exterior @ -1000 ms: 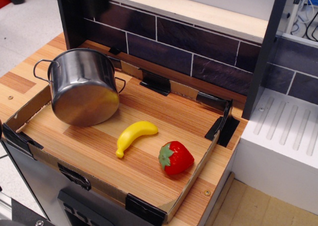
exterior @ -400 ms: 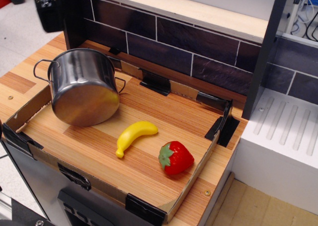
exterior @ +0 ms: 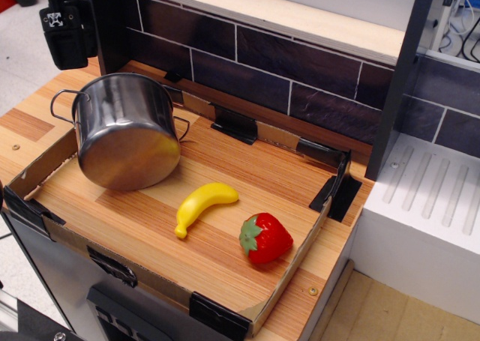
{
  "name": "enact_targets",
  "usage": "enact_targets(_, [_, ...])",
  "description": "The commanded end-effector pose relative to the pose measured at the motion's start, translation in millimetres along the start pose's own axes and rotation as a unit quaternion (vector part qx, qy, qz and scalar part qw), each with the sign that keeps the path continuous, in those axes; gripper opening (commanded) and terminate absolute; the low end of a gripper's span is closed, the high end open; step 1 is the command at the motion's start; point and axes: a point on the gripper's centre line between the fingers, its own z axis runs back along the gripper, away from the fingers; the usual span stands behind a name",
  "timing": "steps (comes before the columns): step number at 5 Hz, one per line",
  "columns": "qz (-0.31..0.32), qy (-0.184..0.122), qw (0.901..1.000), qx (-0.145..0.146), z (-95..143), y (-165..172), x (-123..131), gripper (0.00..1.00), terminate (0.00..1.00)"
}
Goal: Upright metal pot
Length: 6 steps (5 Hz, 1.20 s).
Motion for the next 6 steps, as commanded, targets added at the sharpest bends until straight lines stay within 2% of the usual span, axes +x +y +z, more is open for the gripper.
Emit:
enact_targets(1, [-0.013,-0.008,0.9998,-0.014,1.8,-4.4,8.2,1.00,0.00])
enact_targets(3, [-0.033,0.001,0.9984,-0.046,-16.2,-13.9,11.0,1.00,0.00])
enact_targets(4, [-0.040,0.000,0.9980,-0.049,-21.2,-16.1,14.3,1.00,0.00])
enact_targets(5, [-0.046,0.002,0.9977,-0.050,-23.5,-16.9,16.7,0.00,0.00])
enact_targets(6, [-0.052,0.002,0.9968,-0.061,-26.3,-13.8,19.0,0.00,0.00])
